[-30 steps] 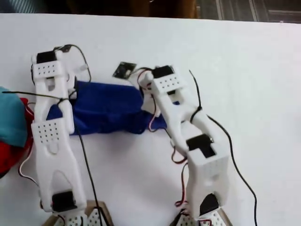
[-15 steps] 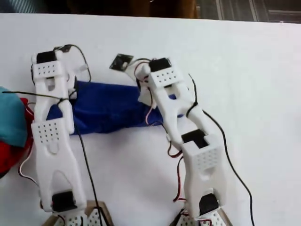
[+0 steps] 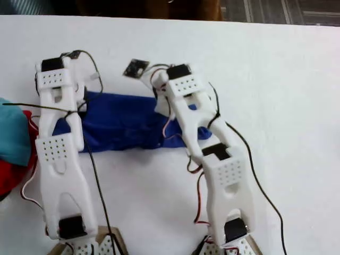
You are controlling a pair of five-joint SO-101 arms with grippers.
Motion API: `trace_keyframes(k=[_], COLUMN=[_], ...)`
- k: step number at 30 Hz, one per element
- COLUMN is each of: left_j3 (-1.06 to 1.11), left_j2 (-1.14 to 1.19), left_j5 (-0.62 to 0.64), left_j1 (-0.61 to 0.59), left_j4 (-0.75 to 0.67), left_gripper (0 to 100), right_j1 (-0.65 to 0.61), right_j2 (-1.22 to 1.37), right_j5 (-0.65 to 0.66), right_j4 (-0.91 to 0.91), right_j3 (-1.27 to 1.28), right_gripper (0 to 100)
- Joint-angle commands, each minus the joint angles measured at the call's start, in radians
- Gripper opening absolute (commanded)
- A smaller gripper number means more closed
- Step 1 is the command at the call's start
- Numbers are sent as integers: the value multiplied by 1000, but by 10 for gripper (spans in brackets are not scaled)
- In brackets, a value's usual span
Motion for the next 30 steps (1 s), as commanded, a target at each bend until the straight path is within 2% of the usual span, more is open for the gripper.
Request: trace_keyframes(k=[1,6,7,10,15,17,20,21,23,25,30], left_j3=[-22,-22,-22,-22,-22,-22,-22,-22,-22,-22,-22], left_j2=[5,5,5,5,5,5,5,5,5,5,5], left_j5=[-6,-6,-6,-6,-6,-6,-6,-6,-6,-6,-6], left_j1=[-28,-28,-28,-28,-29,-28,-26,-26,-26,-26,-28], left_j4=[12,12,12,12,12,12,12,12,12,12,12], left_gripper=[24,24,24,24,24,24,24,24,24,24,24], right_j1=[41,39,45,76,36,7,-45,-62,-88,-111,-148], right_j2=[-38,-85,-99,-214,-469,-559,-644,-656,-661,-641,-526], right_j5=[-5,0,-6,5,107,114,112,110,74,21,-9], right_j4=[73,371,374,367,363,355,259,214,111,12,-108], right_j3=[-163,-308,-287,-129,299,448,637,689,764,806,802], right_gripper=[287,287,287,287,284,228,26,7,55,16,18])
